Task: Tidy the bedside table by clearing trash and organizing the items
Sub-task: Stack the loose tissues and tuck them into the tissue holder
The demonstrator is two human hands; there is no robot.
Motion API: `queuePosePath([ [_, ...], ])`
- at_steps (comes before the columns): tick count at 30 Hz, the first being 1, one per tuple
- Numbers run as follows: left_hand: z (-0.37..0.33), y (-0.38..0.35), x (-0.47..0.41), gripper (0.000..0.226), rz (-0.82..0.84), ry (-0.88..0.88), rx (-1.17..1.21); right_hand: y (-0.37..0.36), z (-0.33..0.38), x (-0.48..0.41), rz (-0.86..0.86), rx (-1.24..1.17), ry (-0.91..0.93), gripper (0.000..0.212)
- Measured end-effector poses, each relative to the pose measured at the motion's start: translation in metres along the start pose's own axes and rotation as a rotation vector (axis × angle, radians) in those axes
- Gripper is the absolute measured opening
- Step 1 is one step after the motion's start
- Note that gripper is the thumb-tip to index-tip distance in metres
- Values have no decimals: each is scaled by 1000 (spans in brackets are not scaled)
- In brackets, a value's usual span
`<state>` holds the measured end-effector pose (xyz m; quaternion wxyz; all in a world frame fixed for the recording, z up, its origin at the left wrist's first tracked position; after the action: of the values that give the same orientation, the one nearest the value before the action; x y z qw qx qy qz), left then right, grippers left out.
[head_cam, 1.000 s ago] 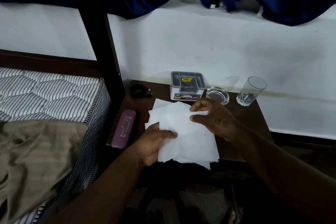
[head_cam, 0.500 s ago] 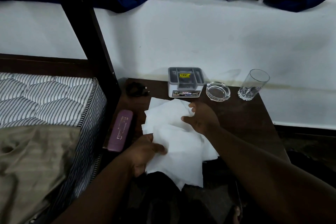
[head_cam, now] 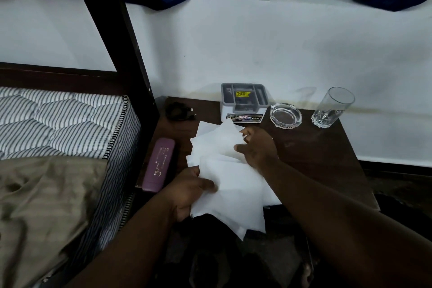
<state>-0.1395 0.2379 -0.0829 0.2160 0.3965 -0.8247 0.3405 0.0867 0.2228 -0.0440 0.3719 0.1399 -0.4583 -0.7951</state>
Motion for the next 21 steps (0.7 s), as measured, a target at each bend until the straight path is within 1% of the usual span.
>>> queuePosePath([
  [4,-2,1,1,34,-1,-6,2,12,7,4,-33,-135,51,20],
  [6,-3,0,2,33,-2,-11,5,23,13,7,-47,-214,76,24],
  [8,-5,0,4,33,-5,-21,11,36,17,10,-49,-345,61,32],
  [9,-7,-1,5,33,-6,-27,18,44,19,11,-52,-414,49,33],
  [10,-8,-1,5,34,-5,-33,28,53,20,12,-57,-479,37,32],
  [13,-13,-3,10,33,9,-40,69,87,23,17,-103,-628,-7,18],
  [16,-16,-7,14,33,50,-31,107,132,28,25,-223,-712,-15,15],
  [18,-18,-10,17,34,71,-33,130,158,31,33,-266,-785,-22,15],
  [20,-19,-13,19,35,88,-39,165,173,32,38,-241,-851,-38,11],
  [21,-20,-14,20,35,95,-43,184,175,34,41,-194,-884,-42,7],
])
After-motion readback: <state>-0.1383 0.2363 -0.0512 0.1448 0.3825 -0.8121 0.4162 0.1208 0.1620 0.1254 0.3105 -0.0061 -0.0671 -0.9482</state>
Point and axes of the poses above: each hand's wrist, its own x-axis away from the middle knuckle, its own y-axis out of the back of the hand, z = x × y, the point moved 10 cm from there along -x, towards the middle knuckle, and after that the axes turned 13 degrees about x, right-handed, at the moved point
